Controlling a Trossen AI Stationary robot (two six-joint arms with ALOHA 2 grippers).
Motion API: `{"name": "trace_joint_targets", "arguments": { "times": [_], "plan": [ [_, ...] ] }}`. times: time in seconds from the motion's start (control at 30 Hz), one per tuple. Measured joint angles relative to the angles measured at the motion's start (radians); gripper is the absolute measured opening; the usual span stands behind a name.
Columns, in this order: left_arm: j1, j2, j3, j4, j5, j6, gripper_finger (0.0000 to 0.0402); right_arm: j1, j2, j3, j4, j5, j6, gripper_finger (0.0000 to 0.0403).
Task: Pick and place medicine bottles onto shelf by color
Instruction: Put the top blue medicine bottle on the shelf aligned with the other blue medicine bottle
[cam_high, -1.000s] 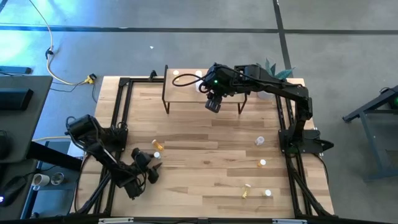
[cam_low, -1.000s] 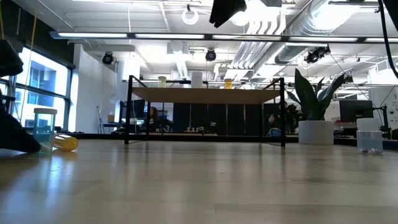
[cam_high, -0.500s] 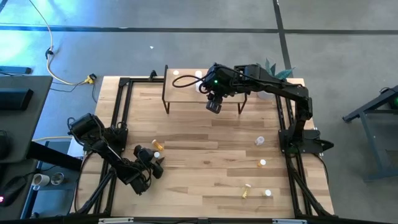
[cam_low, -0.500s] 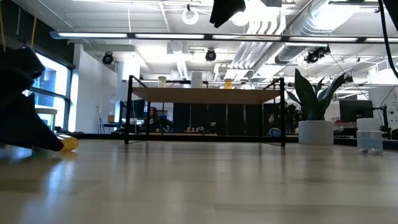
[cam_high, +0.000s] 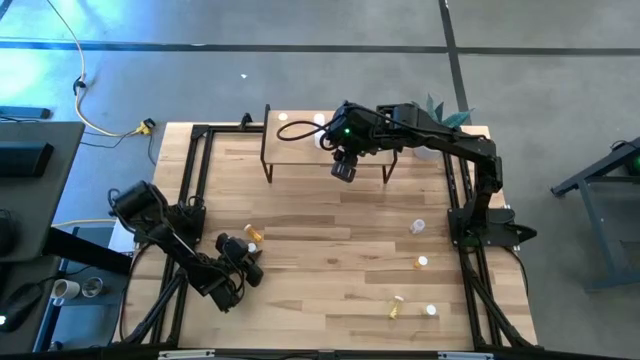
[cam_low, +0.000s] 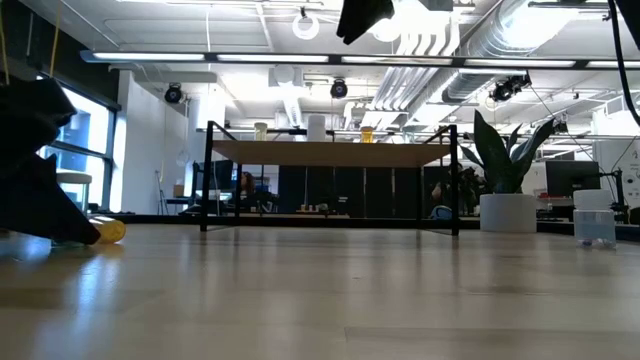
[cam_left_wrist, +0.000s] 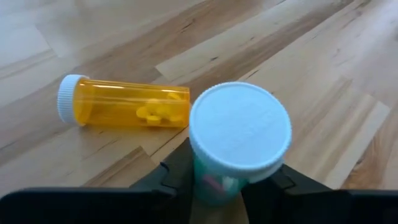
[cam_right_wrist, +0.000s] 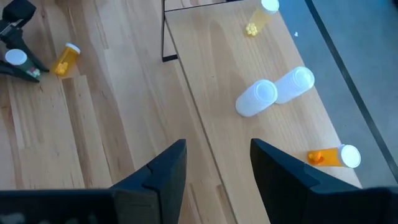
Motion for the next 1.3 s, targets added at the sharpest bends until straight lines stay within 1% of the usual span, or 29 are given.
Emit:
{"name": "trace_joint_targets", "arguments": {
  "times": [0.1, 0.27, 0.33, 0.43, 0.53, 0.67, 0.83, 0.97, 1.07, 1.2, 1.3],
  "plan": [
    [0.001, -0.017, 0.0, 0.006, 0.009, 0.0, 0.0086, 0.0, 0.0, 0.0, 0.002, 0.0, 0.0, 0.0167],
    [0.004, -0.078, 0.0, 0.005, 0.012, 0.012, 0.0093, 0.0, 0.0, 0.0, 0.002, -0.013, 0.0, 0.0167],
    [0.009, -0.119, 0.001, 0.005, 0.012, 0.038, 0.0095, -0.001, 0.0, 0.0, 0.003, -0.064, -0.001, 0.0167],
    [0.023, -0.212, 0.001, 0.004, 0.015, 0.107, 0.0095, -0.006, 0.001, 0.0, 0.021, -0.192, -0.037, 0.0167],
    [0.053, -0.325, 0.001, 0.007, 0.021, 0.232, 0.0096, -0.007, 0.001, 0.0, 0.05, -0.288, -0.079, 0.0167],
    [0.115, -0.474, 0.001, 0.014, 0.074, 0.425, 0.0096, -0.007, 0.001, 0.0, 0.074, -0.365, -0.143, 0.0167],
    [0.214, -0.621, 0.001, 0.078, 0.181, 0.668, 0.0097, -0.008, 0.001, 0.0, 0.111, -0.422, -0.222, 0.0167],
    [0.31, -0.697, 0.002, 0.16, 0.287, 0.84, 0.0097, -0.007, 0.001, 0.0, 0.147, -0.429, -0.269, 0.0167],
    [0.389, -0.726, 0.002, 0.228, 0.381, 0.945, 0.0097, -0.007, 0.001, 0.0, 0.159, -0.429, -0.301, 0.0167],
    [0.492, -0.735, 0.003, 0.31, 0.524, 1.039, 0.0097, -0.008, 0.001, 0.0, 0.178, -0.429, -0.339, 0.0167],
    [0.559, -0.727, 0.032, 0.312, 0.638, 1.095, 0.0097, -0.008, 0.001, 0.0, 0.2, -0.429, -0.341, 0.0167]
  ]
}}
